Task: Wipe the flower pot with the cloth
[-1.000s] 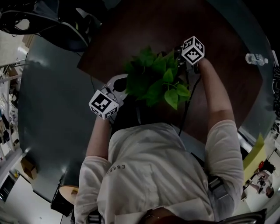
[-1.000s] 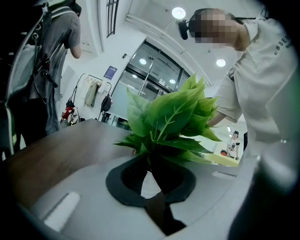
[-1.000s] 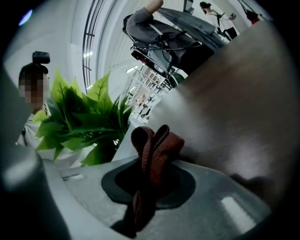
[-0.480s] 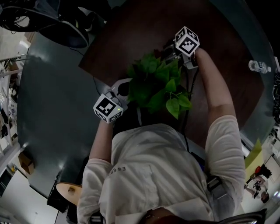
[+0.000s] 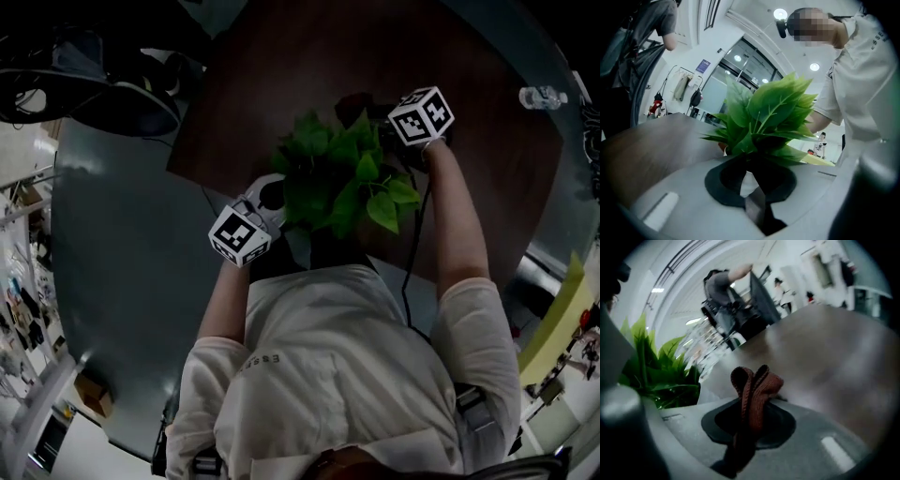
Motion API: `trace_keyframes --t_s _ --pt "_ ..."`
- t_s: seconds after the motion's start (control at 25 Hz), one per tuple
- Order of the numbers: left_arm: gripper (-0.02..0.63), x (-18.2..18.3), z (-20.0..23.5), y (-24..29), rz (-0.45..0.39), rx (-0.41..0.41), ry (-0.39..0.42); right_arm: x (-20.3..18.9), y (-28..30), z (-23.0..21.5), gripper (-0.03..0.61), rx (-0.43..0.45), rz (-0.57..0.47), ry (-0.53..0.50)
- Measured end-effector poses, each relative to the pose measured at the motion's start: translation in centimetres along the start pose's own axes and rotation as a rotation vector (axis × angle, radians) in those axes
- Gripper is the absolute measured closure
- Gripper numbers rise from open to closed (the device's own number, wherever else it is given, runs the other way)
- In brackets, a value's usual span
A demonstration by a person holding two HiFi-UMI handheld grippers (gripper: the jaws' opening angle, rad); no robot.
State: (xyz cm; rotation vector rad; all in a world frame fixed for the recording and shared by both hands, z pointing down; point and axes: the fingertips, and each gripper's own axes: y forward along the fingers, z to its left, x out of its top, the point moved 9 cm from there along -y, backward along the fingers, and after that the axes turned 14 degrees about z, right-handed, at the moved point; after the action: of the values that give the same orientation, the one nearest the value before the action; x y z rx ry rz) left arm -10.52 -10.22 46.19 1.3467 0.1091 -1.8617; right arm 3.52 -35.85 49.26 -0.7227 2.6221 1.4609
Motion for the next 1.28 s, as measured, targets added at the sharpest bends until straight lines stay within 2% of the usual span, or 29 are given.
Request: trace_keyframes --t_s 0.08,0.2,0.28,0.36,0.44,0.56,0.64,0.72,0.84,0.96,1.08,1.28 --pt "0.566 -0.2 0.2 -0.7 -0.002 -0.051 0.025 -3.9 -2.9 2.0 0.530 -0.209 -0.198 0.182" --pt "0.565 -0.2 0.9 -1.9 -0.018 -0.116 0.036 -10.8 -5.5 6.8 0.530 -0.466 -0.399 0.348" --pt "0.565 -0.1 1.7 -3.3 -0.009 -0.164 0.053 -14.7 -5.4 11.3 0.529 -0.597 -0.483 0.426" --pt "0.565 0.1 2.3 -5.4 0.009 -0.216 0.089 -17.3 -3.8 16.9 0.531 -0.662 -0.560 0.495" --pt "0.565 0.2 2.7 -7.6 0.034 -0.265 0.130 -18.7 -1.0 22.2 0.530 -0.664 -0.628 0.568" --pt "0.565 -0.3 2.9 -9.9 0.052 -0.288 0.171 -18.7 4.7 26.9 0.531 -0.561 -0.685 0.633" --pt "0.565 -0.8 2.7 -11.1 0.049 -0.280 0.190 -17.1 8.3 28.5 0.530 -0.503 -0.675 0.619" --pt "0.565 -1.3 2.1 -12.0 0.045 -0.261 0.211 -14.6 10.8 29.3 0.531 -0.487 -0.650 0.576" --pt "0.566 -2.3 1.5 -12.7 0.062 -0.195 0.271 -10.6 12.5 28.2 0.530 -0.485 -0.643 0.541" --pt "0.580 -3.5 1.0 -13.8 0.060 -0.167 0.257 -8.4 13.1 25.8 0.531 -0.449 -0.684 0.608" --pt "0.580 -4.1 0.1 -14.3 0.039 -0.172 0.213 -8.5 12.8 23.5 0.531 -0.414 -0.686 0.682" --pt "0.580 -5.3 -0.4 -16.0 0.054 -0.118 0.223 -9.9 13.9 21.1 0.529 -0.311 -0.638 0.780"
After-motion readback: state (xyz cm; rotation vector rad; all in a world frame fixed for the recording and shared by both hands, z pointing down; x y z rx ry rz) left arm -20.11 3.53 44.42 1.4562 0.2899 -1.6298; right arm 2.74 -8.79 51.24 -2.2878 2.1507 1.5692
